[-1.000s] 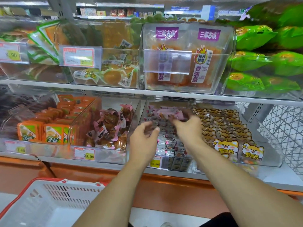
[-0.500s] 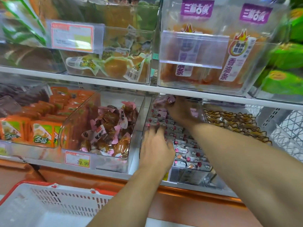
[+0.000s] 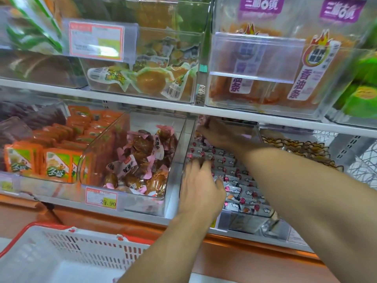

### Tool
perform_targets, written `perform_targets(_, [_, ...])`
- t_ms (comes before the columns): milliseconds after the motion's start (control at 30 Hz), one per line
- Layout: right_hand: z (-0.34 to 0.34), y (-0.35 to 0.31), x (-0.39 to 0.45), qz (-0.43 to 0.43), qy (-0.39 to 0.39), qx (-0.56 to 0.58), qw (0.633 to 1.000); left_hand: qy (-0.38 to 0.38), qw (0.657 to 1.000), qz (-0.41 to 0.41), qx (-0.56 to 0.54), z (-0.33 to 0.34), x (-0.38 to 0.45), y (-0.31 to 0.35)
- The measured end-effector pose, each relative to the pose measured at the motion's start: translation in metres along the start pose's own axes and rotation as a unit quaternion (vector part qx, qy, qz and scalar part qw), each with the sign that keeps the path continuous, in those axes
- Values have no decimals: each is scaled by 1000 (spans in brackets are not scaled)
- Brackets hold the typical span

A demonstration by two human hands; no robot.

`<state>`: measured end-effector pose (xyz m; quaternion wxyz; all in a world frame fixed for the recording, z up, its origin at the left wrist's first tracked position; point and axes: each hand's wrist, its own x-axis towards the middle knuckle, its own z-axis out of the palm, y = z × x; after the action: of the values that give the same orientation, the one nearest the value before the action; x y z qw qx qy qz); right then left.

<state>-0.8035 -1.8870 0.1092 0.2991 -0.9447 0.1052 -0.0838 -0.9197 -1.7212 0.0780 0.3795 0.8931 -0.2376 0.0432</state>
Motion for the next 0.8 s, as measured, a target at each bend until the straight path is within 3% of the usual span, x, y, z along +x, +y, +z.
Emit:
perform_targets(167, [-5,0,8,-6,48,-17,999,4,1000,8,-2,0,0,-1])
perform_targets(333, [-1,3,15,4,63,119,991,7,1000,11,2,1,-1,-1])
perform_targets(567, [1,10,14,-32,40,-27,998,11,1000,10,-2,1,0,-1])
perform_targets(800, [-9,14,5,-40,141,2,989,7,1000,6,-5,0,0,-1])
